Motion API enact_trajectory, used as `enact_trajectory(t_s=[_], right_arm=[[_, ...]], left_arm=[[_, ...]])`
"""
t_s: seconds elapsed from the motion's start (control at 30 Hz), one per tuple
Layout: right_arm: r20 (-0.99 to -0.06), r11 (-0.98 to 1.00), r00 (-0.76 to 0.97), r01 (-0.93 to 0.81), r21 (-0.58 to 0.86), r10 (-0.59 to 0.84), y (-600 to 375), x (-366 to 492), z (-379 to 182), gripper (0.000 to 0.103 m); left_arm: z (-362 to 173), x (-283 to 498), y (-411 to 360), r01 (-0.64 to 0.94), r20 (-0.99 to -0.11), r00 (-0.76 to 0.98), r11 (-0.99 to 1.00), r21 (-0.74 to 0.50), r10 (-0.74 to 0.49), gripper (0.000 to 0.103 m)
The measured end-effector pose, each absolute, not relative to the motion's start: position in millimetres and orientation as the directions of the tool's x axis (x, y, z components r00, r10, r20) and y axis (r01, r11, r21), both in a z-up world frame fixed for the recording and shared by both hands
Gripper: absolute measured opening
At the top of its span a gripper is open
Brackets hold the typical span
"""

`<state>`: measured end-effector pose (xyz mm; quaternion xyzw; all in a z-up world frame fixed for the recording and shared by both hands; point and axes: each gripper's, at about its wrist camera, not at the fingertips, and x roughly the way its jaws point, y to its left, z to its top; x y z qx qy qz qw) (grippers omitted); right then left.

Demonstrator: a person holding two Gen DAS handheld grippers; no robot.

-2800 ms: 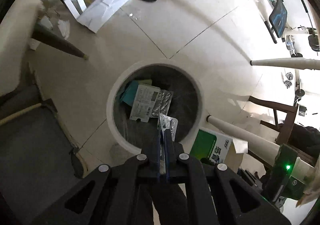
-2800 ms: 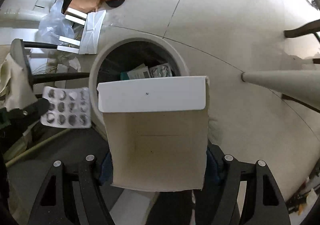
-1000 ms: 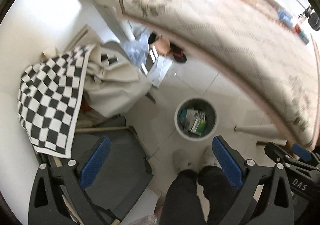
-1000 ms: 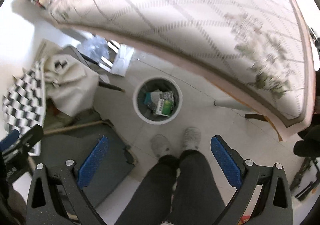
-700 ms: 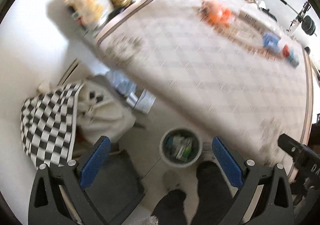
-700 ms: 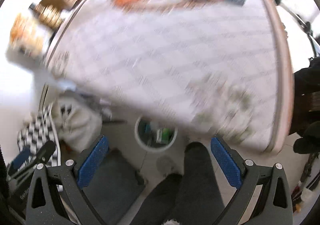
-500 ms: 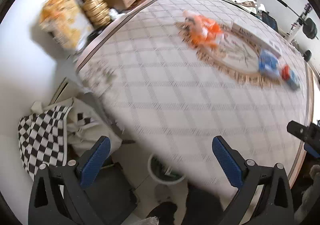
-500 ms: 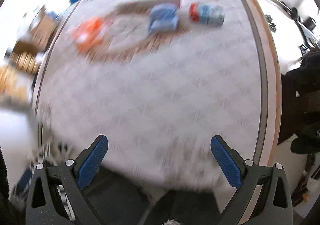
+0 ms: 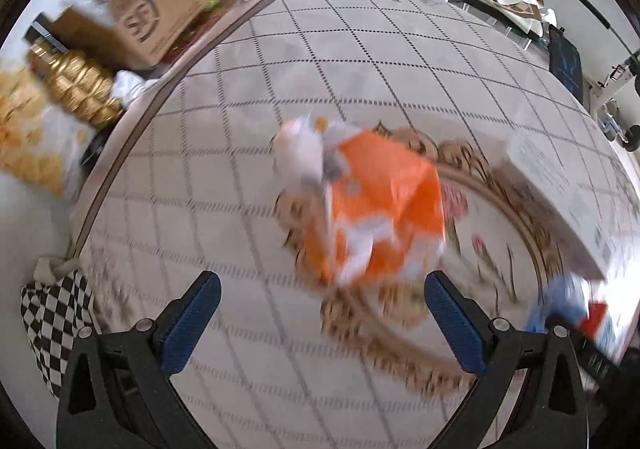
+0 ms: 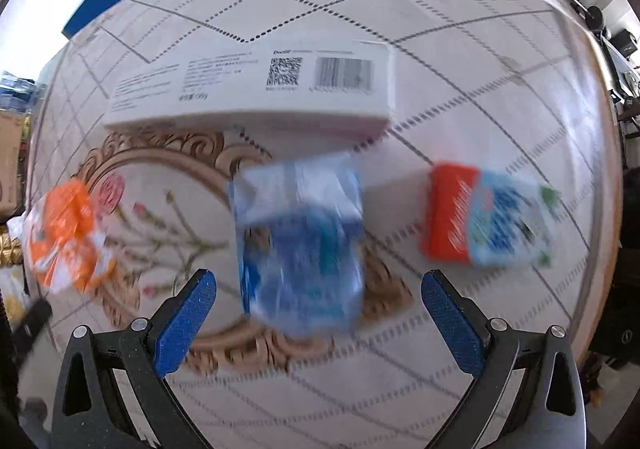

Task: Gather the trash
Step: 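Grasp the orange snack bag with left tool while right tool grasps the clear plastic bag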

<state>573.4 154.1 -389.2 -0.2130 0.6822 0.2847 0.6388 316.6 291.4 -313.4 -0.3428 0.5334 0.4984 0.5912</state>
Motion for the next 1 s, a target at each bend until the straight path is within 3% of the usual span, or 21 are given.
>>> enact_trajectory(t_s=[0.1, 0.2, 0.27, 0.4, 0.53, 0.63, 0.8, 1.0], right_arm=[[-0.992, 0.750, -0.111, -0.652, 0.116, 0.057, 166.6, 576.6, -402.1, 0.103], [-0.994, 0.754, -0.098, -0.649, 0.105, 0.054, 173.5, 578.0, -408.2, 0.102], [-0.995, 0.752, -0.080, -0.653, 0.092, 0.052, 180.1, 579.4, -410.2, 0.098], [-0.998, 0.751, -0.025, -0.658, 0.055, 0.051, 184.6, 573.8, -406.3, 0.074], [-0.998, 0.742, 0.001, -0.669, 0.045, 0.061, 184.1, 559.8, -402.5, 0.047], [-0.998, 0.738, -0.004, -0.672, 0.053, 0.067, 183.6, 553.0, -401.2, 0.034], [-0.997, 0.733, -0.011, -0.677, 0.068, 0.082, 171.7, 537.6, -395.8, 0.026], [-0.992, 0.717, -0.012, -0.689, 0.101, 0.128, 150.1, 517.7, -376.0, 0.024]], left_arm=[[-328.3, 316.6, 316.3, -0.963, -0.980, -0.041, 0.254, 0.090, 0.193, 0.097], [-336.2, 315.2, 328.8, -0.969, -0.985, -0.014, 0.239, 0.056, 0.174, 0.044], [-336.6, 313.8, 331.1, -0.972, -0.985, -0.001, 0.233, 0.042, 0.173, 0.037], [-330.5, 313.3, 323.3, -0.961, -0.978, -0.009, 0.270, 0.067, 0.210, 0.020], [-319.5, 314.0, 305.5, -0.938, -0.963, -0.040, 0.323, 0.128, 0.266, 0.016], [-314.7, 312.6, 295.7, -0.924, -0.956, -0.054, 0.349, 0.158, 0.290, 0.014], [-301.0, 308.4, 271.8, -0.904, -0.944, -0.059, 0.384, 0.189, 0.326, 0.013], [-276.7, 294.1, 243.9, -0.896, -0.931, -0.032, 0.402, 0.188, 0.364, 0.013]])
